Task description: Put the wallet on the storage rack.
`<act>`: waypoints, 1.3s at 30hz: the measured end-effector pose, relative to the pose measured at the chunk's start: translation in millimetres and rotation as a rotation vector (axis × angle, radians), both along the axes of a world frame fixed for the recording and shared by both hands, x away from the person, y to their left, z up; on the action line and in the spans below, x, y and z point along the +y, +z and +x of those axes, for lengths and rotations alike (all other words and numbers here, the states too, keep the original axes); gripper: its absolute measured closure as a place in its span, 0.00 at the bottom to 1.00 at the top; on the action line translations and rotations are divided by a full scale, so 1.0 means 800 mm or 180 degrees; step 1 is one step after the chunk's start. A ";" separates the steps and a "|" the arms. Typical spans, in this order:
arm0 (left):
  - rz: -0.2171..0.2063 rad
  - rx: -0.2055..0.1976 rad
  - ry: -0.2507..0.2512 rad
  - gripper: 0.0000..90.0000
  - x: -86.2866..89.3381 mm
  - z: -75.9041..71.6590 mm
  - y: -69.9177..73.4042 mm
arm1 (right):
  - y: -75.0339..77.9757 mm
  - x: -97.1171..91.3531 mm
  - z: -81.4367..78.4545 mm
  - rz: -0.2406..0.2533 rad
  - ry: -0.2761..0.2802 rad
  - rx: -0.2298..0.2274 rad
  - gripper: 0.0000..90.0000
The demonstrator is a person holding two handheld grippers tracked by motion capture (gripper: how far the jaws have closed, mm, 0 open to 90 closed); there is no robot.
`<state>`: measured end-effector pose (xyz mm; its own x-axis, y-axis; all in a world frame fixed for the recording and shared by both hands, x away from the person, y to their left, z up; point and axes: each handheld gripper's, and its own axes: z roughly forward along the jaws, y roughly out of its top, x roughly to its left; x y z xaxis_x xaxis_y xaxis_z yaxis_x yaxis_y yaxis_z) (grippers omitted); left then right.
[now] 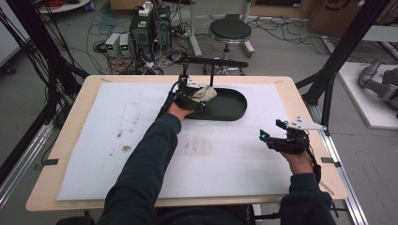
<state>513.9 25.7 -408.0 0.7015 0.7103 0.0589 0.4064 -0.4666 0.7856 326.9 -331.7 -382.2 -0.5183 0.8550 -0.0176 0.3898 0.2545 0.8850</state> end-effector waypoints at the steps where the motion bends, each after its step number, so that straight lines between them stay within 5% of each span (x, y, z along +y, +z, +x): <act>1: 0.0002 0.0007 0.0017 0.41 -0.001 0.001 -0.001 | 0.000 0.000 -0.001 0.0003 -0.0002 0.0015 0.23; 8: -0.0014 0.0169 0.0122 0.28 -0.002 0.008 -0.014 | -0.001 -0.001 0.000 0.0001 -0.0004 0.0015 0.23; 13: -0.0248 0.0206 0.0076 0.28 0.014 -0.004 0.003 | -0.004 -0.001 0.000 -0.0023 0.0001 0.0027 0.23; 16: -0.0513 0.0105 0.0050 0.28 0.034 -0.023 0.017 | -0.005 0.000 0.001 -0.0047 0.0011 0.0038 0.23; 26: -0.1041 -0.0363 -0.0054 0.28 0.092 -0.090 0.055 | -0.010 0.008 0.003 -0.0127 0.0053 0.0049 0.23; 30: -0.1158 -0.0544 -0.0088 0.28 0.120 -0.119 0.058 | -0.010 0.008 0.004 -0.0130 0.0085 0.0029 0.23; 39: -0.1180 -0.0785 0.0253 0.26 0.195 -0.179 0.045 | -0.011 0.012 0.004 -0.0183 0.0160 -0.0008 0.23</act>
<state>370.9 182.0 -371.9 0.6409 0.7659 -0.0511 0.2094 -0.1104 0.9716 329.8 -322.1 -390.7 -0.5606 0.8254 -0.0673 0.3730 0.3242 0.8693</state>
